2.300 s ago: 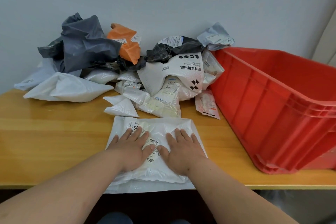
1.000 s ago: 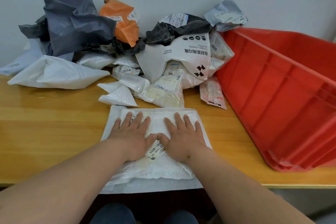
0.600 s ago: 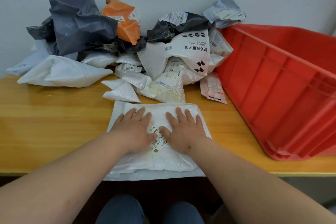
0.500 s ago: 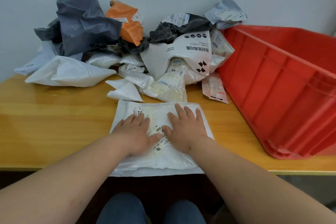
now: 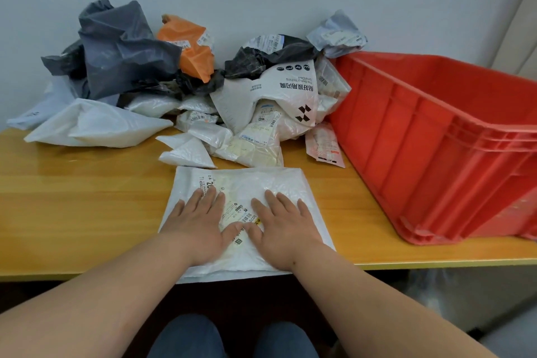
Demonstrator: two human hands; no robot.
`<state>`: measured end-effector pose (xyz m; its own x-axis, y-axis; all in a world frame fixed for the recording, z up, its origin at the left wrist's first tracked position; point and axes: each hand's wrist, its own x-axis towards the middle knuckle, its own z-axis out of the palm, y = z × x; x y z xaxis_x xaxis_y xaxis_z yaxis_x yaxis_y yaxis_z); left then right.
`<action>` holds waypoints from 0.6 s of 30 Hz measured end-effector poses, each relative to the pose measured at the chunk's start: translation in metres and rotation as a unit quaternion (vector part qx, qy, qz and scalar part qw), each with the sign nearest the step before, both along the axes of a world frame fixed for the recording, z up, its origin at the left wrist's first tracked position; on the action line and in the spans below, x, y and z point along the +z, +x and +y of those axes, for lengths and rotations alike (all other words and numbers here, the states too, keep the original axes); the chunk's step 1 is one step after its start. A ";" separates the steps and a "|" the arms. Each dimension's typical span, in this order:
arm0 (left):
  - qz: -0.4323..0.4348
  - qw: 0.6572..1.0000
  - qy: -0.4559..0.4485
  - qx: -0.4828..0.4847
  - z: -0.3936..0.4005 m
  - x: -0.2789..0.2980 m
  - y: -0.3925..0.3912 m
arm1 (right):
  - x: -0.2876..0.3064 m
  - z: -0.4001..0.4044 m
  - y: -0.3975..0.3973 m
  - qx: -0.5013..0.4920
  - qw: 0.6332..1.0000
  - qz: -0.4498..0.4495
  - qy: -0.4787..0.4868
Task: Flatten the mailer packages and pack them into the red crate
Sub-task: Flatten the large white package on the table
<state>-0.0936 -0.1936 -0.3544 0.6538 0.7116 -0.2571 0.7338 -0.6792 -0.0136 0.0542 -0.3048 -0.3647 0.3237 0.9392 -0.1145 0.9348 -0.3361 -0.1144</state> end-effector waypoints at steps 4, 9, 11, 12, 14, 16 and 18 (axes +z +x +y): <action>-0.005 1.000 -0.024 0.008 -0.009 0.004 -0.005 | 0.000 -0.001 0.001 0.001 1.000 0.002 0.001; -0.007 0.999 -0.033 0.007 -0.016 0.003 -0.010 | -0.001 0.000 0.001 0.001 1.000 0.003 -0.005; -0.010 0.999 -0.034 0.007 -0.016 0.003 -0.010 | 0.000 -0.001 -0.001 0.000 1.000 0.003 -0.005; -0.008 0.999 -0.034 0.004 -0.017 0.003 -0.010 | 0.000 -0.002 -0.001 -0.001 1.000 0.003 -0.006; -0.005 1.000 -0.030 0.000 -0.017 0.002 -0.010 | 0.001 -0.002 -0.003 0.001 1.000 0.004 -0.010; 0.001 1.000 -0.028 -0.003 -0.016 0.002 -0.011 | 0.005 -0.002 -0.001 0.001 1.000 0.012 -0.010; 0.000 1.000 -0.031 -0.003 -0.014 0.003 -0.011 | 0.008 -0.004 0.003 -0.017 1.000 0.011 -0.007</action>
